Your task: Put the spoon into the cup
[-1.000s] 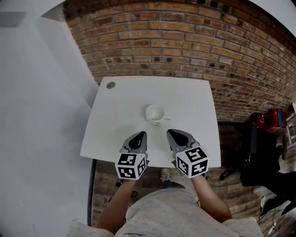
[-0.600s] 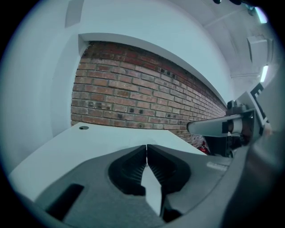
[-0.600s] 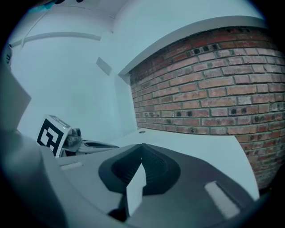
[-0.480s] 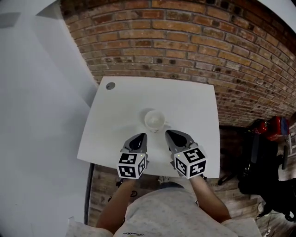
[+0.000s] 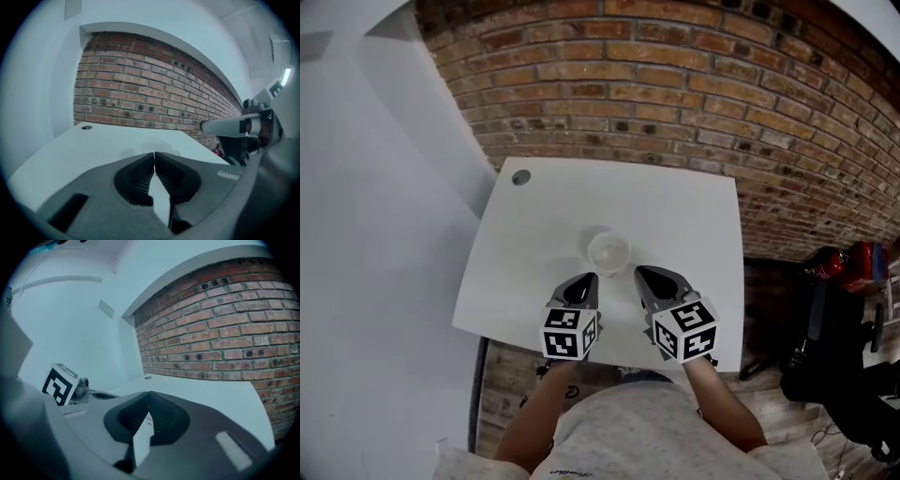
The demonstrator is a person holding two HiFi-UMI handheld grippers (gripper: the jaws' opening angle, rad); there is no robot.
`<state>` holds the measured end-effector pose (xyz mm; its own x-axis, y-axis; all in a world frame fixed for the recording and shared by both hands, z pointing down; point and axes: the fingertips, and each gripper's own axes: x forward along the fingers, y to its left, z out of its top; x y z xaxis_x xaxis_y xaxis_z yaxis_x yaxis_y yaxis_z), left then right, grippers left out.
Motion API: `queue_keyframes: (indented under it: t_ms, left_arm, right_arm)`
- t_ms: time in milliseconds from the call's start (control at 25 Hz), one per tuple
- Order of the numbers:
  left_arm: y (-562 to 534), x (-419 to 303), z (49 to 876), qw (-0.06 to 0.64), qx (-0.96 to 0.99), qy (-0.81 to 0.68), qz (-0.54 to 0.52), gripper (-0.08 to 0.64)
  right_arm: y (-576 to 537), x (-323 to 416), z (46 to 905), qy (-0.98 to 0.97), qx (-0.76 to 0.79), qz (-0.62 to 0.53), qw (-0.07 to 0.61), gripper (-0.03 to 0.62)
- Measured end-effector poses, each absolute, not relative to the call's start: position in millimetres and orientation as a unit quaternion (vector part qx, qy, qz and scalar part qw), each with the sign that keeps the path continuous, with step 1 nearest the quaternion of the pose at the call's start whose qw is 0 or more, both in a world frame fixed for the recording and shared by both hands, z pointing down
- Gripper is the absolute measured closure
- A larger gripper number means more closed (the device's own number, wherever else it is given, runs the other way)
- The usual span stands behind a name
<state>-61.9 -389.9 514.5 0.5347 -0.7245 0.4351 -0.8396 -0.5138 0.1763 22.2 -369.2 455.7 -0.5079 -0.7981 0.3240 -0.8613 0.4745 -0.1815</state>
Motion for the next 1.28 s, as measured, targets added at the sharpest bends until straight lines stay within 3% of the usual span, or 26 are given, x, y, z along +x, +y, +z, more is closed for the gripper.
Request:
queue_keyframes:
  t_ms: [1120,1280]
  left_arm:
    - [-416.6,-51.9,526.5,0.191,0.848,-0.457,0.189,0.549]
    - [-415.1,-52.9,522.9,0.188,0.850,-0.457,0.184,0.515]
  right_arm:
    - [-393.1,22.6,460.8,-0.857,0.476,0.167,0.101,0.581]
    - [-391.1,19.9,458.5,-0.858,0.475,0.168,0.101,0.581]
